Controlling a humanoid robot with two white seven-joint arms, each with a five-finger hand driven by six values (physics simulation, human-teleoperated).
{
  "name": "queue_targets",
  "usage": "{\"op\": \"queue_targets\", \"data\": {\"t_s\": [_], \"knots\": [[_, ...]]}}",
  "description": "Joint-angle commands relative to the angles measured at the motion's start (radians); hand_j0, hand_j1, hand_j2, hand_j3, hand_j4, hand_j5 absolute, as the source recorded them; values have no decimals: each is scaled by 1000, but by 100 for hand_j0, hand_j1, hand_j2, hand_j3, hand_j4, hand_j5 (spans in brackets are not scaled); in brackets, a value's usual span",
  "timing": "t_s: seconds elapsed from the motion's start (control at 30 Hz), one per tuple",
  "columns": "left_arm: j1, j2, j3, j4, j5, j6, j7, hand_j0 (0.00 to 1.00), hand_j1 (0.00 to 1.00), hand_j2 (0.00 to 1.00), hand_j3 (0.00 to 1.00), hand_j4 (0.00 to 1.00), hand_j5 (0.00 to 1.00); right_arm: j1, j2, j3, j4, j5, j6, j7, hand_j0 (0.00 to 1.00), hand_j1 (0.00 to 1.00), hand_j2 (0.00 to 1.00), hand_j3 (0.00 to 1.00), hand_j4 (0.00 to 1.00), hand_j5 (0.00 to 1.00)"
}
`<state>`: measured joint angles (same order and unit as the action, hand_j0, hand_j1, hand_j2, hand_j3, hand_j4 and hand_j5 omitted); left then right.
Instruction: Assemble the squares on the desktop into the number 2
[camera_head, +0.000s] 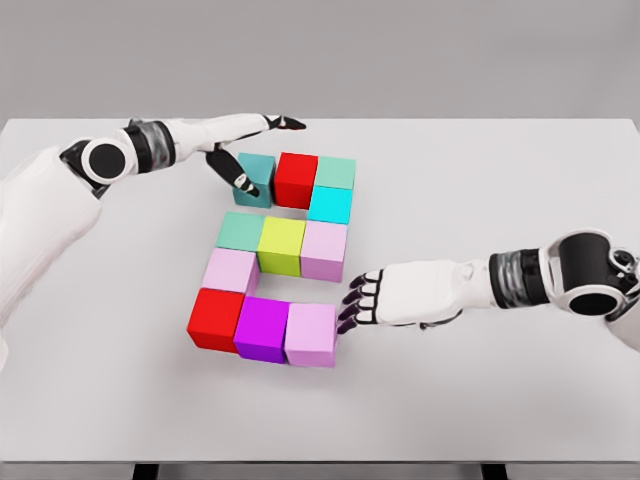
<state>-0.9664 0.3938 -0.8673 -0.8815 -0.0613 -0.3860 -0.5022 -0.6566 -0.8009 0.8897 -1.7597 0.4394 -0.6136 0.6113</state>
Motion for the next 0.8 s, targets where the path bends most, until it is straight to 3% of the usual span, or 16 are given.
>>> {"op": "queue_targets", "data": {"t_s": [0.0, 0.37, 0.43, 0.53, 0.63, 0.77], "knots": [[0, 10, 4, -33, 9, -28, -1, 100, 100, 100, 100, 100, 100, 5, -14, -80, 3, -5, 3, 0, 100, 100, 100, 100, 100, 100], [2, 57, 5, -42, 63, -139, -4, 100, 100, 100, 100, 100, 100, 83, -76, -236, 5, -18, 3, 0, 100, 100, 100, 100, 100, 100], [6, 97, 5, -76, 97, -171, -4, 100, 100, 100, 100, 100, 100, 114, -93, -343, 5, -109, 3, 0, 100, 100, 100, 100, 100, 100], [8, 154, 5, -111, 141, -175, -4, 100, 100, 100, 100, 100, 100, 158, -139, -422, 8, -278, 3, 0, 100, 100, 100, 100, 100, 100], [6, 168, 7, -91, 141, -165, -4, 100, 100, 100, 100, 100, 100, 184, -155, -436, 14, -324, 3, 0, 100, 100, 100, 100, 100, 100], [6, 129, 8, 39, 127, -160, -4, 100, 100, 100, 100, 100, 100, 186, -155, -436, 14, -370, 3, 0, 100, 100, 100, 100, 100, 100]]}}
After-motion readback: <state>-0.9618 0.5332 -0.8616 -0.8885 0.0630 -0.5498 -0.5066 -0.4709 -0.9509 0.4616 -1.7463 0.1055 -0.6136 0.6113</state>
